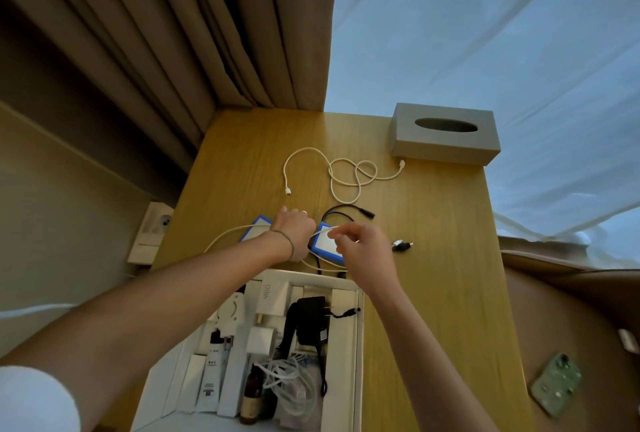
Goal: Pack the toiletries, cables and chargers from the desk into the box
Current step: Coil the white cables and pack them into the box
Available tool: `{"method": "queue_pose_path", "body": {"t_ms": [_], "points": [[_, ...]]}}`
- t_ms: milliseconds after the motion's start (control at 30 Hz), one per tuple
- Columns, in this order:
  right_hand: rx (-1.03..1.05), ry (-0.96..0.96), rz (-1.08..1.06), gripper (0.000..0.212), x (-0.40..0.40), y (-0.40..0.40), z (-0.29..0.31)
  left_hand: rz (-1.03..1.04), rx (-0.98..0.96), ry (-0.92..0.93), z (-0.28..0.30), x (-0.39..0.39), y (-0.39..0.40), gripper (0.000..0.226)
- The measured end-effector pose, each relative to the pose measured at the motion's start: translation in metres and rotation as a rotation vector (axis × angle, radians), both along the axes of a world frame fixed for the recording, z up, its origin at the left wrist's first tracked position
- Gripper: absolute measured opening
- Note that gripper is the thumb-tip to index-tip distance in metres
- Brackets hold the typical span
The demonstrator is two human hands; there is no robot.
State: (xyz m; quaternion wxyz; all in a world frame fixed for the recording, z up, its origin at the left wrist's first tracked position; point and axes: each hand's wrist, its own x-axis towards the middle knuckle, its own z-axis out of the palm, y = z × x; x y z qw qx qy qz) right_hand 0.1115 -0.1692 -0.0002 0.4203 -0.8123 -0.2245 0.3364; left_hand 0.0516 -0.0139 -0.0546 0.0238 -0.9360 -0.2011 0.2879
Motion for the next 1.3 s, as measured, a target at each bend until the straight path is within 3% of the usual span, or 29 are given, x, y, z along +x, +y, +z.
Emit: {"method": "queue_pose_path", "body": {"t_ms": [167,400,533,667,833,1033,1300], "points": [[0.075,0.085,-0.039,0.024,0.006,-0.007,0.006,0.056,-0.114,0.009,0.004,-0.012,0.002,0.007],[0.219,0.135,-0.159,0.024,0.017,-0.023,0.020,0.229,-0.478,-0.248,0.041,-0.034,0.002,0.010],[0.175,-0.025,0.005,0.023,0.015,-0.020,0.025,0.215,-0.475,-0.343,0.061,-0.035,-0.008,0.012],[0.000,-0.265,0.230,0.039,0.018,-0.017,0.017,0.378,-0.687,-0.402,0.073,-0.025,-0.024,0.011],[0.049,-0.077,0.374,0.061,0.021,-0.024,0.004,0.494,-0.792,-0.636,0.085,-0.015,-0.039,0.019],[0.161,-0.066,0.166,0.025,0.018,-0.015,0.017,0.739,-1.062,-1.009,0.115,-0.011,-0.042,0.026],[0.625,0.324,0.043,0.030,-0.024,-0.002,0.073,0.923,-1.642,-1.276,0.177,-0.011,-0.039,0.027]]}}
